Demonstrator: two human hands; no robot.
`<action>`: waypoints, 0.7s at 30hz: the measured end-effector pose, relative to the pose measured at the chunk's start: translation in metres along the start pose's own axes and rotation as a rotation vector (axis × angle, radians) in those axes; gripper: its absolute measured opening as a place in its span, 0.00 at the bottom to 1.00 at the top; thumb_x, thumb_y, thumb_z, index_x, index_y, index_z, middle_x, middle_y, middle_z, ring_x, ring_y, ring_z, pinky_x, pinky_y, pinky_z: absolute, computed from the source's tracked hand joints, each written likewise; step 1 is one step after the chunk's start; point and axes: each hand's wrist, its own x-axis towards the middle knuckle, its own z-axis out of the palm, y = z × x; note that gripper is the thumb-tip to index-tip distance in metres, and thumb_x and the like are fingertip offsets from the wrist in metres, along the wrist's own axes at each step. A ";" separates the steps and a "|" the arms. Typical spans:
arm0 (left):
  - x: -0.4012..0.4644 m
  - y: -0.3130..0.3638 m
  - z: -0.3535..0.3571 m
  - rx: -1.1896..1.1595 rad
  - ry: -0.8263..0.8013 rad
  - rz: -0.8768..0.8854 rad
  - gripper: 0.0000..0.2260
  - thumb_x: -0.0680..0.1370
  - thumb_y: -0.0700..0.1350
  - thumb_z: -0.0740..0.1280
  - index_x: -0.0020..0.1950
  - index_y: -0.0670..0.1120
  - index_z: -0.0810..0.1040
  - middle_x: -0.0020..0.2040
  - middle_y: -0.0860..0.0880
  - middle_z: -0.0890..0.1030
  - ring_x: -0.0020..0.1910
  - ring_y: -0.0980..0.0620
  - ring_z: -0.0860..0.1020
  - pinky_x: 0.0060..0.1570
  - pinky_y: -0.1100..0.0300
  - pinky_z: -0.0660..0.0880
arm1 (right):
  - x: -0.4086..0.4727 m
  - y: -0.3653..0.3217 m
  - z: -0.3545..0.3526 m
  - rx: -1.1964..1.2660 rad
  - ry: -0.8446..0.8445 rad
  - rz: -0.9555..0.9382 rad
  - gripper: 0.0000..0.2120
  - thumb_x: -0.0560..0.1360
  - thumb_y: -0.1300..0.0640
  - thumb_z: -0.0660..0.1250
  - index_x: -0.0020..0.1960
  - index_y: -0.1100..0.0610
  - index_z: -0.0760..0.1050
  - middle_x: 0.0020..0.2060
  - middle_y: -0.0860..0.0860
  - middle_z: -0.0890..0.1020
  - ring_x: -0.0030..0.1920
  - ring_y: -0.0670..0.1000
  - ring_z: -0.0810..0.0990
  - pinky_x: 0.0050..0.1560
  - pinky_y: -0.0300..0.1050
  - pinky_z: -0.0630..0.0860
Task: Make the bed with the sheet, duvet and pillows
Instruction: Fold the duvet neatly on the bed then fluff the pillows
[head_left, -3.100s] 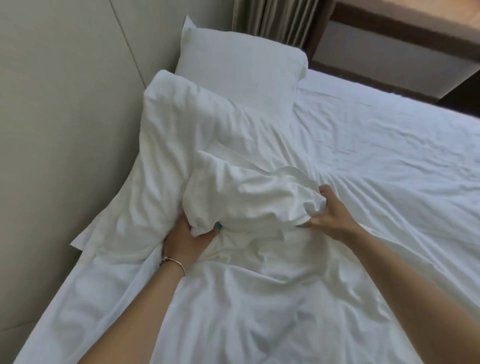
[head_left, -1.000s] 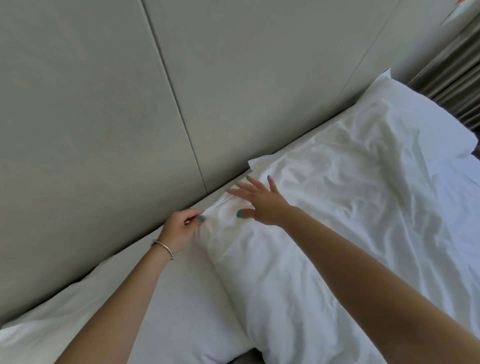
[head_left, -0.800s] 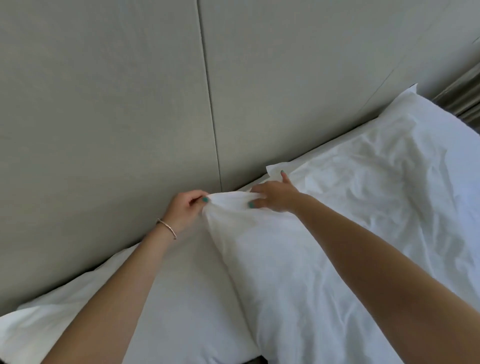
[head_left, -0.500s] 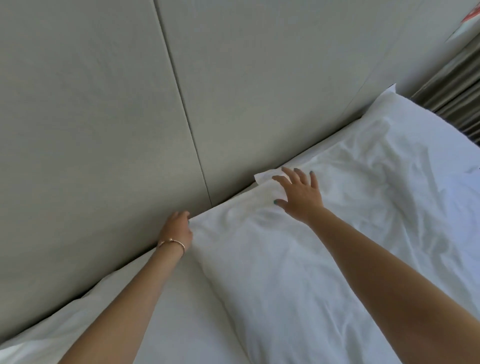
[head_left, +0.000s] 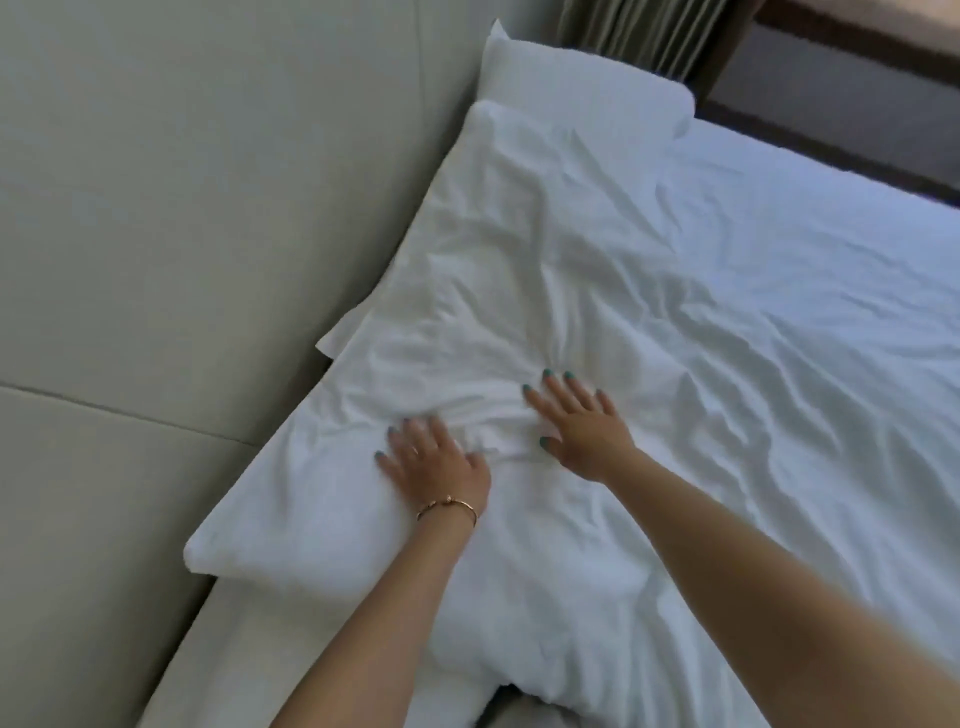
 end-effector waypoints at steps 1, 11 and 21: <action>-0.005 0.022 0.006 -0.039 0.013 0.077 0.32 0.77 0.56 0.57 0.78 0.48 0.53 0.78 0.42 0.51 0.76 0.41 0.49 0.71 0.36 0.48 | -0.013 0.007 0.012 0.070 -0.022 0.049 0.34 0.81 0.45 0.56 0.78 0.39 0.38 0.78 0.44 0.37 0.78 0.51 0.38 0.76 0.57 0.46; -0.123 0.159 0.128 0.418 -0.299 0.610 0.31 0.79 0.59 0.53 0.79 0.49 0.49 0.79 0.46 0.46 0.78 0.44 0.44 0.73 0.44 0.46 | -0.204 0.118 0.115 0.519 -0.122 0.585 0.35 0.80 0.49 0.59 0.79 0.44 0.41 0.79 0.47 0.46 0.78 0.54 0.51 0.69 0.55 0.64; -0.305 0.248 0.210 0.451 -0.471 0.576 0.13 0.76 0.54 0.57 0.49 0.48 0.76 0.51 0.48 0.79 0.49 0.47 0.77 0.45 0.57 0.71 | -0.421 0.247 0.251 0.541 -0.176 0.800 0.25 0.80 0.42 0.54 0.71 0.54 0.63 0.67 0.53 0.71 0.67 0.56 0.68 0.59 0.50 0.68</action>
